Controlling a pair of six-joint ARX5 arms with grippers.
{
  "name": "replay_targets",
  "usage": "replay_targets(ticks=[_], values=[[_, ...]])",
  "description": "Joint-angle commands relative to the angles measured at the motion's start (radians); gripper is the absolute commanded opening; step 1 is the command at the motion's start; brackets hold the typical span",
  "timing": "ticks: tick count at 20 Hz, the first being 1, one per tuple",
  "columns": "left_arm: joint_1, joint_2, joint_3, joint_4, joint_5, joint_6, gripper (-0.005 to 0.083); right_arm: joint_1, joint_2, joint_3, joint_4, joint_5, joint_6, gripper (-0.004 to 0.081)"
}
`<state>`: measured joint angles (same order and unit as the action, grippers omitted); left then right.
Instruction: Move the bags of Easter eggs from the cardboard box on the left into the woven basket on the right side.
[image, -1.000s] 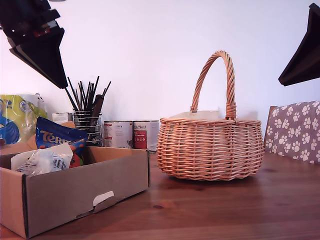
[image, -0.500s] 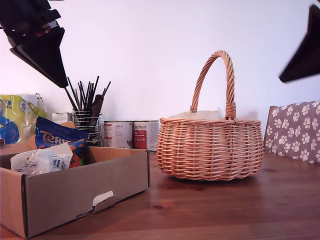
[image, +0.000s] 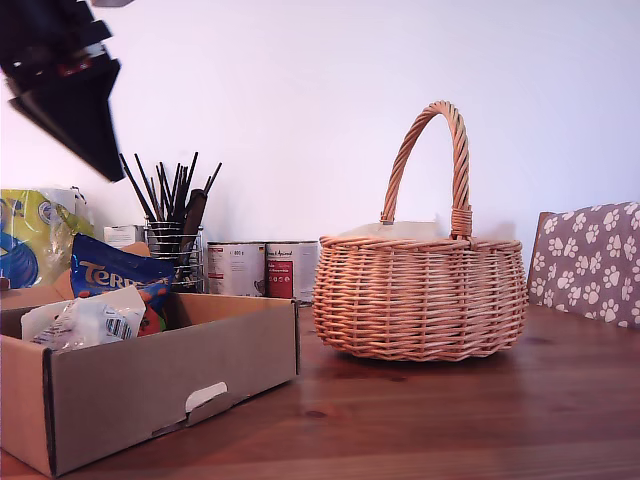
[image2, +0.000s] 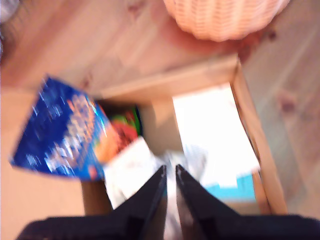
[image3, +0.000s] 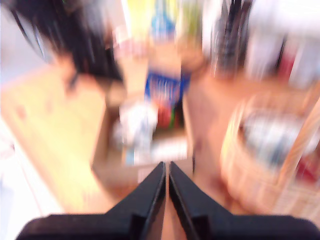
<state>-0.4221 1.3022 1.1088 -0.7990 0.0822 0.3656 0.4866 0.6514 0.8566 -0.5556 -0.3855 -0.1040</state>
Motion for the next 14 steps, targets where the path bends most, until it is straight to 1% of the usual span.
replay_targets(ticks=[1,2,3,4,6,7,8,11,14], values=[[0.012,0.002,-0.006,-0.008,0.003,0.001,0.0050,0.004,0.011,-0.020,-0.010,0.003,-0.002,-0.0005],[0.021,0.009,-0.006,-0.003,0.006,0.000,0.0070,0.004,0.011,-0.020,-0.012,0.003,-0.002,-0.0005],[0.030,0.019,-0.006,0.002,0.016,0.001,0.0123,0.003,0.013,-0.020,-0.014,0.003,-0.002,-0.0005],[0.038,0.033,-0.006,0.006,0.027,0.001,0.0226,0.004,0.019,-0.020,-0.014,0.003,-0.002,-0.0005],[0.048,0.069,-0.006,0.017,0.033,0.001,0.0533,0.004,0.033,-0.020,-0.014,0.003,-0.002,-0.0006],[0.051,0.091,-0.006,0.019,0.033,0.005,0.0631,0.004,0.041,-0.020,-0.015,0.003,-0.002,-0.0005],[0.054,0.113,-0.006,0.019,0.033,0.011,0.0658,0.004,0.048,-0.020,-0.015,0.003,-0.002,-0.0006],[0.058,0.162,-0.006,0.027,0.032,0.020,0.0657,0.003,0.066,-0.020,-0.015,0.003,-0.002,-0.0006],[0.058,0.163,-0.006,0.050,0.028,0.027,0.0657,0.003,0.077,-0.020,-0.015,0.003,-0.002,-0.0005]])
